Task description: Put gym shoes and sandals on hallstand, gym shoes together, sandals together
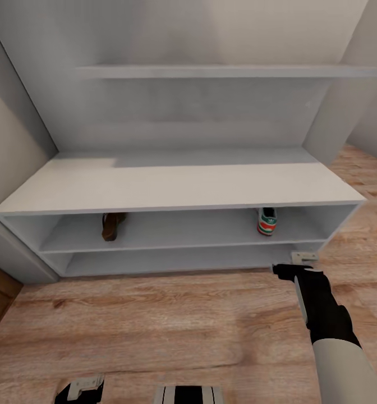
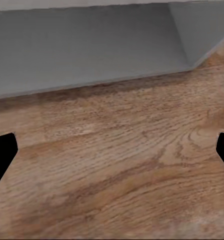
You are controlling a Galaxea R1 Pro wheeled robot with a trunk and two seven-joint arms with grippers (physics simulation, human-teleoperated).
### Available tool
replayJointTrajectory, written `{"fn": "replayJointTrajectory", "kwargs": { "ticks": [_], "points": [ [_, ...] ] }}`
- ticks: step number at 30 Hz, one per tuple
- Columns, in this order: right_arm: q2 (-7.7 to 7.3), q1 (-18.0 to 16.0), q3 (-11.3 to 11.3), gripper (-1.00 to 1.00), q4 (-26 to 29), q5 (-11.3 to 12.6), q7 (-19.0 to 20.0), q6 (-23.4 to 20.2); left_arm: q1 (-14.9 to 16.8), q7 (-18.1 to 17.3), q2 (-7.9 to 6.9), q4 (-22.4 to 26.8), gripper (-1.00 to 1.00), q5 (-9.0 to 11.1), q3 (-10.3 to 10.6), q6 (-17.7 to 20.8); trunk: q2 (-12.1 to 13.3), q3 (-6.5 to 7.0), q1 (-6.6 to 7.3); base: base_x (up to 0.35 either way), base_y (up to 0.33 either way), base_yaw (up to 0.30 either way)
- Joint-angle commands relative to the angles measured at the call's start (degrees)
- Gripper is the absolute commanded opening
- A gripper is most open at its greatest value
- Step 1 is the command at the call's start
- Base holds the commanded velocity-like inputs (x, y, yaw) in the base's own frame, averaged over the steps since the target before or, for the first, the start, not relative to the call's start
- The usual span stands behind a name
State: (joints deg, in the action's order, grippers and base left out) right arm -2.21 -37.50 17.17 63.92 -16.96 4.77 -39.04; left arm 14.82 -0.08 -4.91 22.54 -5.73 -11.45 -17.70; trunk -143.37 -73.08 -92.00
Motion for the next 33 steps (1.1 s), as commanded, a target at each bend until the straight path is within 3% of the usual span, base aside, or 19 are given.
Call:
{"fn": "replayJointTrajectory", "kwargs": {
  "ticks": [1,9,12,17,18,19,27,28,33],
  "points": [
    [0.01,-0.03,0.07,1.00,-0.01,-0.62,0.48,-0.25,0.03,-0.01,0.03,-0.08,1.00,-0.60,-0.37,-0.23,-0.02,-0.04,0.05,-0.336,0.000,0.000],
    [-0.02,-0.01,0.10,1.00,-6.09,-0.64,0.30,0.98,0.03,-0.01,-0.01,-0.32,1.00,-0.60,-0.41,-0.31,-0.02,-0.04,0.05,-0.312,0.000,0.000],
    [-0.08,0.09,0.15,1.00,-13.76,-0.62,0.16,9.93,0.03,0.08,0.05,-0.46,1.00,-0.60,-0.41,-0.33,-0.02,-0.04,0.05,-0.118,0.000,0.000],
    [-0.44,0.64,0.21,1.00,-20.50,-0.62,0.04,19.20,0.03,0.14,0.07,-0.53,1.00,-0.60,-0.41,-0.58,-0.02,-0.04,0.05,-0.038,0.000,0.000],
    [-0.80,1.00,0.20,1.00,-23.54,-0.62,0.02,22.80,0.03,0.11,0.07,-0.57,1.00,-0.60,-0.41,-1.06,-0.02,-0.04,0.05,-0.015,0.000,0.000],
    [-0.80,1.00,0.20,1.00,-23.54,-0.62,0.02,22.80,0.03,0.11,0.07,-0.57,1.00,-0.60,-0.41,-1.06,-0.02,-0.04,0.05,-0.015,0.000,0.000],
    [-2.45,1.93,0.17,1.00,-38.32,-0.54,-0.02,40.02,-0.08,0.16,0.00,-1.15,1.00,-0.58,-0.41,-4.96,-0.02,-0.04,0.05,-0.005,0.000,0.000],
    [-3.29,2.08,0.15,1.00,-46.81,-0.49,-0.02,50.31,-0.12,0.16,-0.01,-1.72,1.00,-0.59,-0.41,-5.85,-0.02,-0.04,0.05,0.000,0.000,0.000],
    [-4.62,2.88,0.15,1.00,-54.05,-0.41,0.02,58.96,-0.13,0.17,-0.01,-1.95,1.00,-0.54,-0.41,-6.16,-0.02,-0.04,0.05,0.000,0.000,0.000]
  ]
}}
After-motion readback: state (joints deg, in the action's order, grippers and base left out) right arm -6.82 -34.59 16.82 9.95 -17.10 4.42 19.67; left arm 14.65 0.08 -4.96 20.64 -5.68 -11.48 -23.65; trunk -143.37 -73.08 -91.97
